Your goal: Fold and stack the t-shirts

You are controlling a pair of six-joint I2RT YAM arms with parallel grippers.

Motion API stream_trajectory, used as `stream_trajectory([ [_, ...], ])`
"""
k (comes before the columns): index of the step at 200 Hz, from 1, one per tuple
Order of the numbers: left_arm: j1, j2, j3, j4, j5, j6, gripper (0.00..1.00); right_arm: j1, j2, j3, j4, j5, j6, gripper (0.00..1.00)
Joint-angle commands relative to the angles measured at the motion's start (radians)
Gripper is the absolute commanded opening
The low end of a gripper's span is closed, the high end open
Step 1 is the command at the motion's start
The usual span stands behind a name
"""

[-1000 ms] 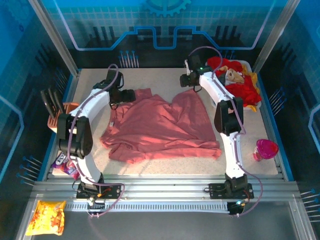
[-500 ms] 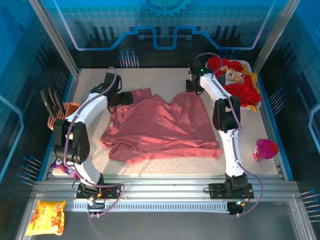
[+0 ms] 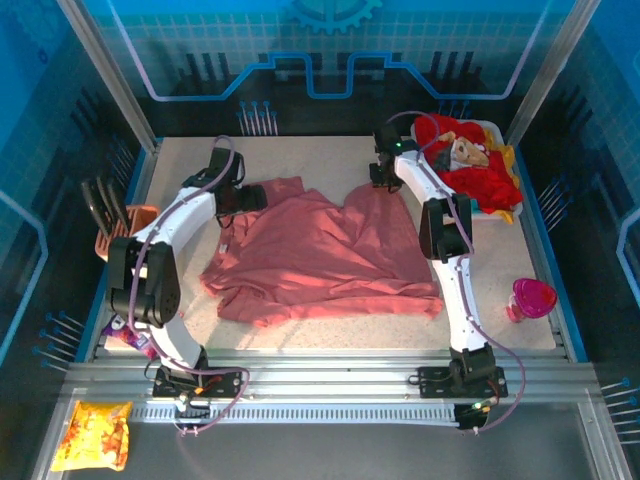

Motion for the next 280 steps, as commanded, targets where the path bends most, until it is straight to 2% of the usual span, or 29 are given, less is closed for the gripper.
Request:
stream_trajectory([
  [1,0.011,0.087,0.089,0.006,-0.024,-0.026,0.79,0.002,0.03,0.021,-0.037,0.029,0.004,0.17],
  [15,0.013,0.147,0.157,-0.007,-0.052,-0.03,0.72,0.003,0.016,0.015,-0.042,0.032,0.003,0.13],
  [30,0.023,0.226,0.255,-0.04,-0.085,-0.051,0.7,0.002,-0.021,-0.016,-0.025,0.034,0.002,0.1],
  [45,0.035,0.307,0.362,-0.073,-0.111,-0.053,0.67,0.002,-0.074,-0.078,0.024,0.021,0.005,0.0],
  [83,0.062,0.537,0.717,-0.259,-0.158,-0.043,0.65,0.002,-0.163,-0.192,0.103,-0.005,0.03,0.0],
  [123,0.068,0.703,0.955,-0.403,-0.215,-0.011,0.65,0.006,-0.175,-0.208,0.108,-0.007,0.051,0.0],
  [179,0.086,0.795,1.013,-0.406,-0.168,0.004,0.63,0.008,-0.187,-0.216,0.105,-0.014,0.053,0.0],
  [222,0.086,0.801,1.001,-0.386,-0.148,0.007,0.63,0.006,-0.176,-0.202,0.1,0.004,0.046,0.0],
  [280,0.067,0.893,1.147,-0.536,-0.195,-0.013,0.59,0.006,-0.175,-0.201,0.096,-0.025,0.056,0.0],
])
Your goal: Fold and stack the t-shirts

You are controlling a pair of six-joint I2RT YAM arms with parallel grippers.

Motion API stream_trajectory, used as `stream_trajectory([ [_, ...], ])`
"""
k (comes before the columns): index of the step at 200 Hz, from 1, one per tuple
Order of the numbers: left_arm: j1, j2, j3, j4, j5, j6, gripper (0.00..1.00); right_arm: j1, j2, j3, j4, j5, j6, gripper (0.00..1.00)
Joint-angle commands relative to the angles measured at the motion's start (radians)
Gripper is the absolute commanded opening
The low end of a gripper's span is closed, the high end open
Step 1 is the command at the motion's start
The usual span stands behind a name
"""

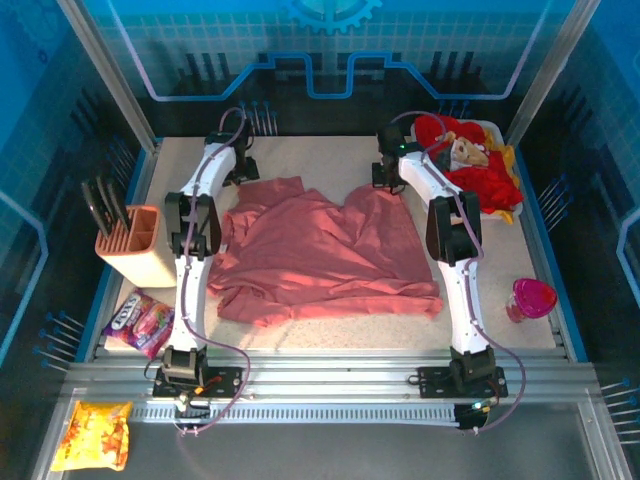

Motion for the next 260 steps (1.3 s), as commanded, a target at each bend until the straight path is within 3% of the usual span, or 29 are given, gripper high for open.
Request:
stream_trajectory([
  [1,-0.011,0.062,0.078,-0.109,-0.024,0.0,0.58,0.006,-0.034,0.002,-0.011,-0.021,0.016,0.0],
  [41,-0.01,0.055,0.049,-0.135,-0.031,-0.036,0.53,0.006,-0.054,-0.016,-0.001,-0.034,0.016,0.0],
  [75,-0.005,-0.013,-0.08,-0.05,-0.002,-0.058,0.52,0.005,-0.056,-0.014,-0.004,-0.046,0.021,0.0],
  [98,0.002,0.034,-0.002,-0.104,0.02,-0.067,0.48,0.006,-0.055,-0.012,-0.005,-0.041,0.023,0.0],
  [132,0.007,0.016,-0.018,-0.068,0.049,-0.07,0.1,0.003,-0.058,0.006,-0.011,-0.045,0.028,0.0],
  [144,0.006,-0.021,-0.05,-0.027,0.065,-0.069,0.05,0.002,-0.07,0.003,0.006,-0.061,0.029,0.0],
  [184,-0.001,-0.23,-0.185,0.135,0.111,-0.051,0.0,0.007,-0.131,0.02,0.053,-0.075,0.011,0.0],
  [221,-0.008,-0.449,-0.337,0.256,0.133,-0.008,0.0,0.017,-0.324,-0.167,0.239,-0.063,-0.026,0.0],
  [260,-0.008,-0.628,-0.475,0.329,0.137,0.069,0.0,0.012,-0.449,-0.27,0.254,0.01,-0.018,0.0],
])
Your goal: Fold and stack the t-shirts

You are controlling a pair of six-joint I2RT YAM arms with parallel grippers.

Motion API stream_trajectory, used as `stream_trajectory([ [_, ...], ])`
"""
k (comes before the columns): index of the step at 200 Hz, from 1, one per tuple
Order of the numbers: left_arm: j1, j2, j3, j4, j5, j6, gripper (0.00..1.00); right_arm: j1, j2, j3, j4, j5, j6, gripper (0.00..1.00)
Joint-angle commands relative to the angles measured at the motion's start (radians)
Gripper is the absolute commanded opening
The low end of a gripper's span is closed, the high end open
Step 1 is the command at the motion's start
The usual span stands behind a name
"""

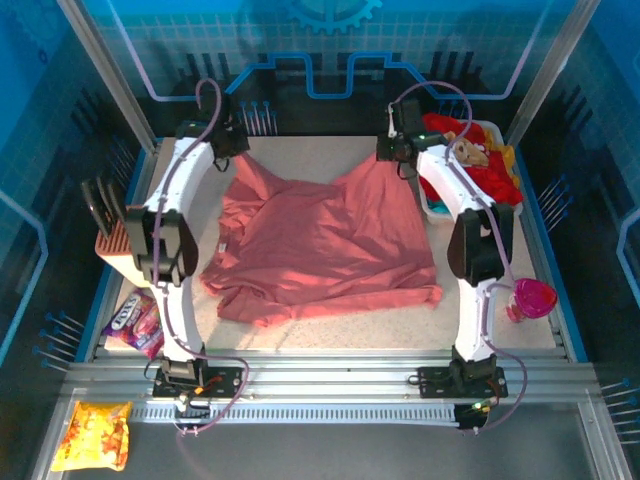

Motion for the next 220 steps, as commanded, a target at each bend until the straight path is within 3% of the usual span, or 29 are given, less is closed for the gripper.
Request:
stream_trajectory([
  [1,-0.005,-0.094,-0.08,0.068,0.018,0.078,0.0,0.004,-0.067,-0.053,0.049,0.058,-0.009,0.0],
  [23,-0.001,-0.159,-0.134,0.071,-0.02,0.145,0.0,-0.011,-0.128,-0.132,0.056,0.122,0.003,0.0],
  [103,0.005,-0.222,-0.257,0.17,0.005,0.225,0.0,-0.061,-0.14,-0.216,0.09,-0.028,-0.024,0.0],
  [127,0.005,-0.132,-0.171,0.15,0.016,0.225,0.0,-0.063,-0.046,-0.121,0.096,-0.117,-0.034,0.0],
  [170,0.009,0.078,0.143,0.028,-0.123,0.23,0.0,-0.065,0.157,0.181,0.014,-0.087,-0.045,0.0],
  [220,0.015,-0.07,-0.029,0.199,-0.087,0.259,0.0,-0.067,0.14,0.16,0.074,-0.091,-0.098,0.0],
])
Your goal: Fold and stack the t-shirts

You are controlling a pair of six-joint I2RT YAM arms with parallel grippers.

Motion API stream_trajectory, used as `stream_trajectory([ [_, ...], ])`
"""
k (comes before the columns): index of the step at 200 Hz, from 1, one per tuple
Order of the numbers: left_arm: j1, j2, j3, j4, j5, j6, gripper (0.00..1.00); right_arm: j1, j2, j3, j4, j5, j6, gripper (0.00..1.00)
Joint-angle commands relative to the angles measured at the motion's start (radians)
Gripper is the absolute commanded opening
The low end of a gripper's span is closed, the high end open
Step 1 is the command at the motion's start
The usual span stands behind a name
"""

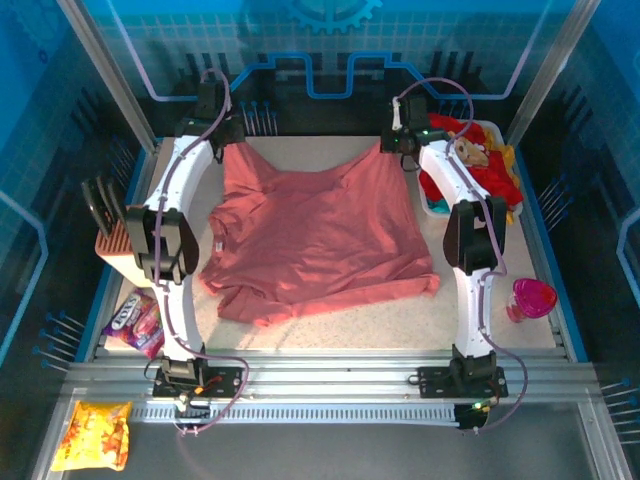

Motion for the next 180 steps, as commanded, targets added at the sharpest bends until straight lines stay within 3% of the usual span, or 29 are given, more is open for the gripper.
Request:
stream_trajectory([
  [1,0.009,-0.127,-0.076,0.08,0.01,0.04,0.0,-0.012,-0.029,0.006,0.026,-0.012,-0.046,0.0],
  [56,0.008,-0.495,-0.59,0.262,0.086,0.051,0.0,-0.016,-0.228,-0.329,0.128,-0.052,-0.086,0.0],
  [98,-0.009,-0.668,-0.797,0.236,0.136,0.045,0.0,-0.021,-0.324,-0.485,0.101,-0.082,-0.094,0.0],
  [145,-0.043,-0.782,-1.004,0.255,0.039,0.011,0.0,-0.021,-0.369,-0.636,0.098,-0.051,-0.078,0.0],
  [180,-0.052,-0.813,-1.036,0.193,-0.07,0.014,0.0,-0.03,-0.365,-0.656,0.048,0.019,-0.051,0.0],
])
